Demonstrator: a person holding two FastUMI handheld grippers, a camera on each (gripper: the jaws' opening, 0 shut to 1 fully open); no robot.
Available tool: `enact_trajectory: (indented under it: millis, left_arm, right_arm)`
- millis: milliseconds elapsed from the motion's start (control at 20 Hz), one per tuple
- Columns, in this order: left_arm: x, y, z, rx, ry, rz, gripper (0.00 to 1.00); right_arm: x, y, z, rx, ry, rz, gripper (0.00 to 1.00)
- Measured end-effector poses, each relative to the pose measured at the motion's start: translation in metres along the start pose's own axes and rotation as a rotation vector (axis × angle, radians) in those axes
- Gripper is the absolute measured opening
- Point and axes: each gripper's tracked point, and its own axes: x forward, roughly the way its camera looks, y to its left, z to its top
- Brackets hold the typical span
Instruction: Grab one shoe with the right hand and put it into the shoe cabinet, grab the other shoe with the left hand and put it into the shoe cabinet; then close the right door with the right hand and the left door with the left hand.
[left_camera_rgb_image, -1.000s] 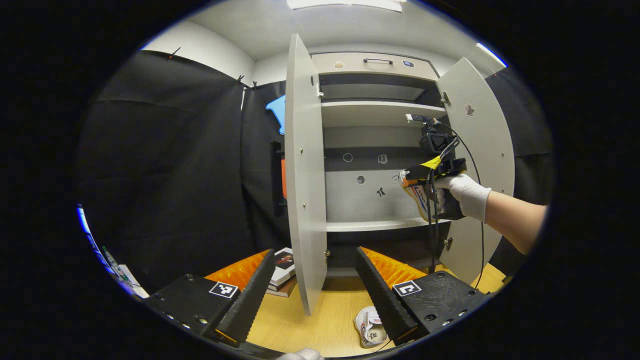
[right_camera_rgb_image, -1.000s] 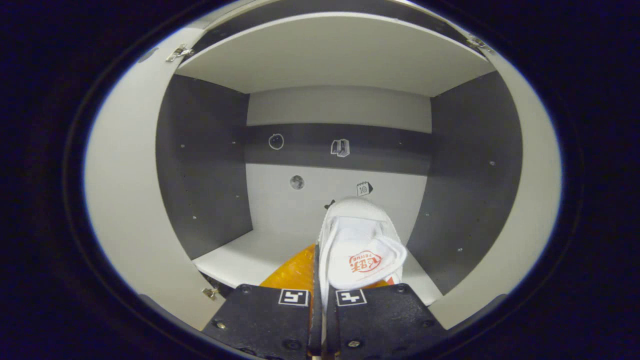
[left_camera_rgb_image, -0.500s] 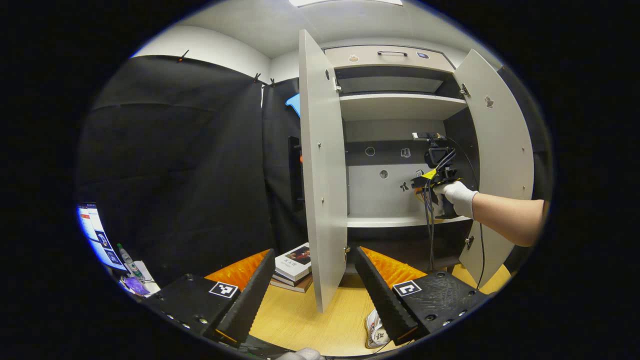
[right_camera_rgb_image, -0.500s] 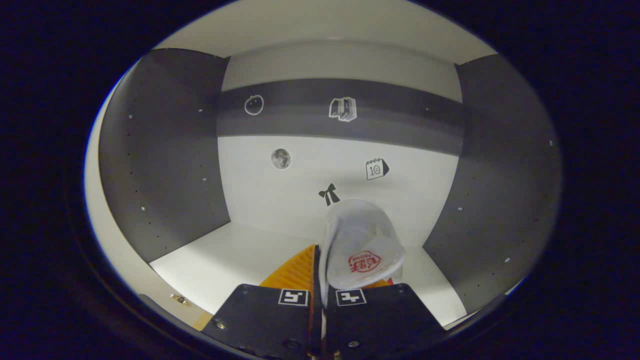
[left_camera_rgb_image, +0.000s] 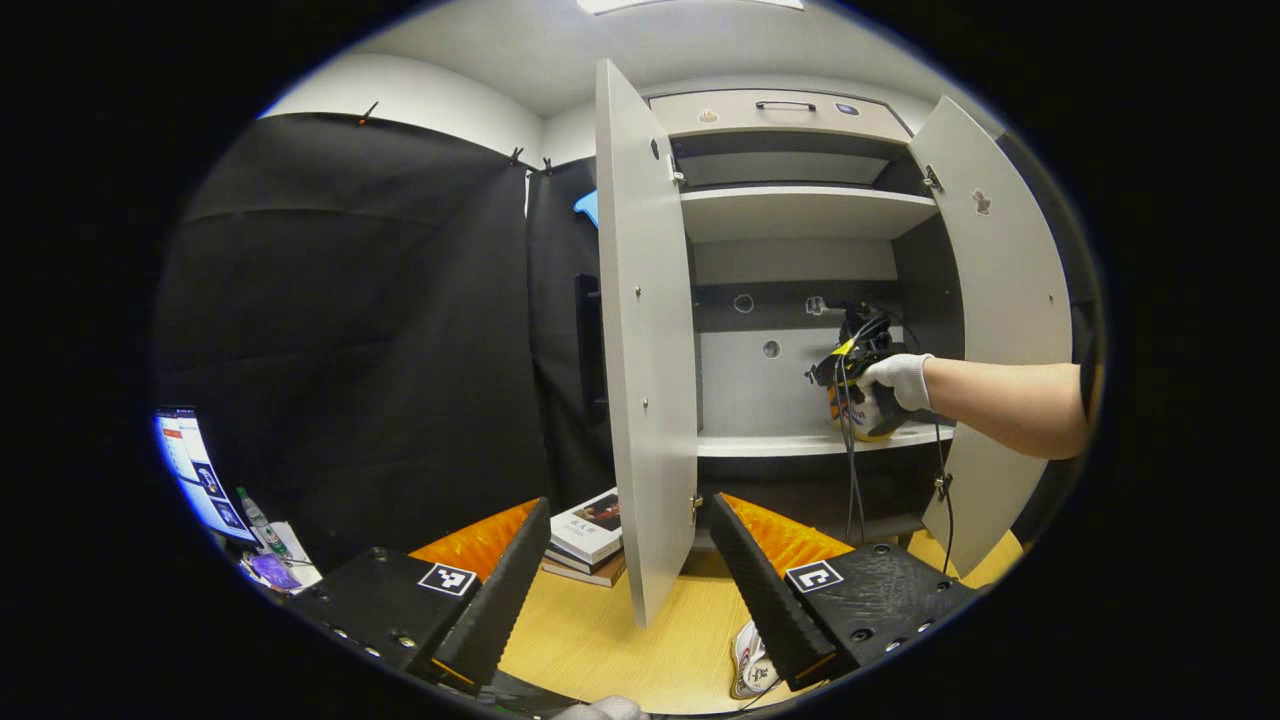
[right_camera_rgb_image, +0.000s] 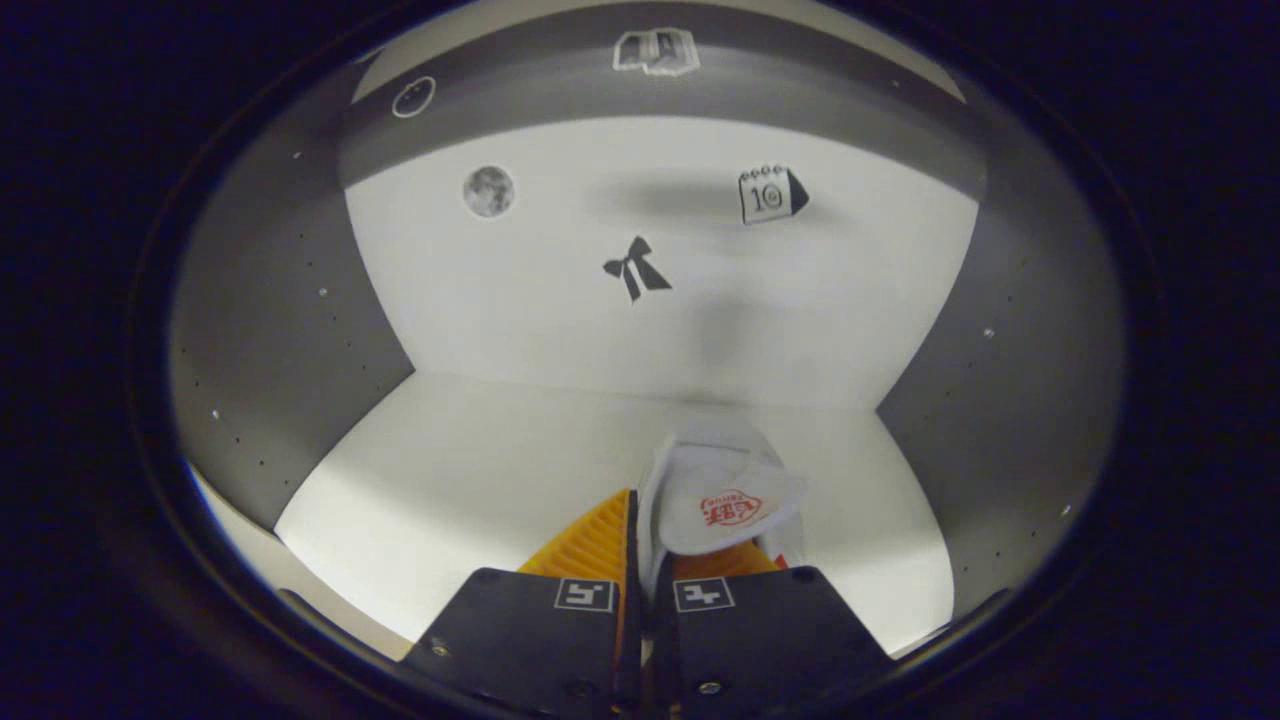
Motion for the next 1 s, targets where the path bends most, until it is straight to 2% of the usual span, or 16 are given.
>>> enact_trajectory:
  millis: [200,350,450,500,550,650,750,850,950,1000]
  left_arm:
    - [-0.002,0.004,-0.002,-0.011,-0.005,-0.004,0.96]
    - [-0.002,0.011,-0.002,-0.011,-0.013,-0.006,0.96]
    - [-0.002,0.015,-0.001,-0.016,-0.02,-0.012,0.96]
    - [-0.002,0.016,0.001,-0.018,-0.024,-0.015,0.96]
    - [-0.002,0.018,0.002,-0.021,-0.028,-0.018,0.96]
    - [-0.003,0.02,0.003,-0.023,-0.032,-0.028,0.96]
    - [-0.004,0.022,0.004,-0.022,-0.038,-0.044,0.96]
    - [-0.004,0.021,0.007,-0.021,-0.048,-0.066,0.96]
    - [-0.004,0.019,0.008,-0.015,-0.053,-0.088,0.96]
    - [-0.005,0.016,0.009,-0.015,-0.055,-0.105,1.0]
  right_arm:
    - [-0.003,-0.003,0.0,-0.015,0.014,-0.031,0.11]
    - [-0.018,-0.001,0.002,0.009,-0.02,-0.022,0.15]
    - [-0.032,0.004,0.005,0.036,-0.056,0.005,0.41]
    - [-0.038,0.005,0.005,0.045,-0.076,0.01,0.6]
    - [-0.052,0.006,0.006,0.045,-0.102,0.009,0.66]
    - [-0.078,0.002,0.015,0.032,-0.191,-0.018,0.63]
    - [-0.112,0.003,0.026,0.016,-0.3,-0.032,0.69]
    - [-0.156,-0.001,0.032,-0.005,-0.405,-0.053,0.8]
    - [-0.201,0.001,0.03,-0.005,-0.515,-0.049,0.87]
    - [-0.224,0.003,0.026,0.0,-0.569,-0.036,0.89]
